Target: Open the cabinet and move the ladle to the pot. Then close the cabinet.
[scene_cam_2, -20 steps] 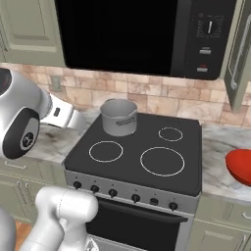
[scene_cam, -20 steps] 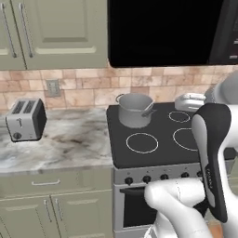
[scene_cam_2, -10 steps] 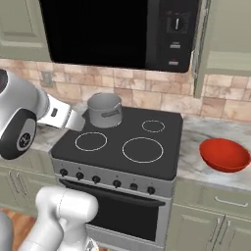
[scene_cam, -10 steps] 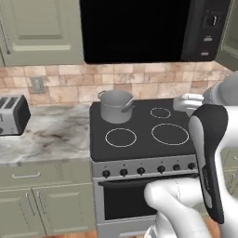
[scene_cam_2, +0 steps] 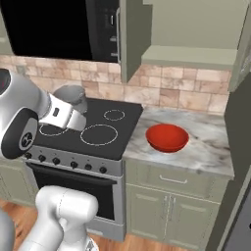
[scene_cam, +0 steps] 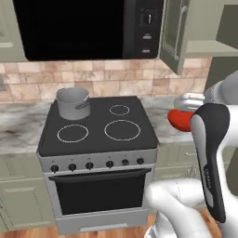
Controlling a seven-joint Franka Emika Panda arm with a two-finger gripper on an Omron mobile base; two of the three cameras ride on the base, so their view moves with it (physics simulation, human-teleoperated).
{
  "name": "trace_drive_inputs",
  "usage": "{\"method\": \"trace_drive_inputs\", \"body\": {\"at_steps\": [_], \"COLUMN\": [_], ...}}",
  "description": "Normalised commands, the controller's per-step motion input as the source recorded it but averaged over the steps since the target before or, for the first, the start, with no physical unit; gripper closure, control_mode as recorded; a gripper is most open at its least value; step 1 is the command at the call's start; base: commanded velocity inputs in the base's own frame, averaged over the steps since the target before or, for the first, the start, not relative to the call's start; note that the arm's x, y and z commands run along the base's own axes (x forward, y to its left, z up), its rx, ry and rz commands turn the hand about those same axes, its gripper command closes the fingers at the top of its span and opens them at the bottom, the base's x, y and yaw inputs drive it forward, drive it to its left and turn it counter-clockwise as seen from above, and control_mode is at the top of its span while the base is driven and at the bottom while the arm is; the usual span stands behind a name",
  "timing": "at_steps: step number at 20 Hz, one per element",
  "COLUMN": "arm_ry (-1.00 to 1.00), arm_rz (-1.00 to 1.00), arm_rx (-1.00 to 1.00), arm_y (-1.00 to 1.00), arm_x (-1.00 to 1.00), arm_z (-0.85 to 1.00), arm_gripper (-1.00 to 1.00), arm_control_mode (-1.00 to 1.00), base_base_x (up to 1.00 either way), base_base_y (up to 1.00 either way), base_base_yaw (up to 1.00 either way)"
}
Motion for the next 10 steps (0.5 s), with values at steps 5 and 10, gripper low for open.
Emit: {"method": "trace_drive_inputs", "body": {"at_steps": [5, 10], "arm_ry": [0.00, 0.00], "arm_rz": [0.00, 0.00], "arm_rx": [0.00, 0.00], "arm_y": [0.00, 0.00], "arm_x": [0.00, 0.00], "arm_z": [0.00, 0.00], "arm_gripper": [-1.00, -1.00], "arm_control_mode": [1.00, 1.00], "base_base_x": [-0.37, 0.02], "base_base_y": [-0.72, -0.54], "base_base_yaw": [0.00, 0.00]}}
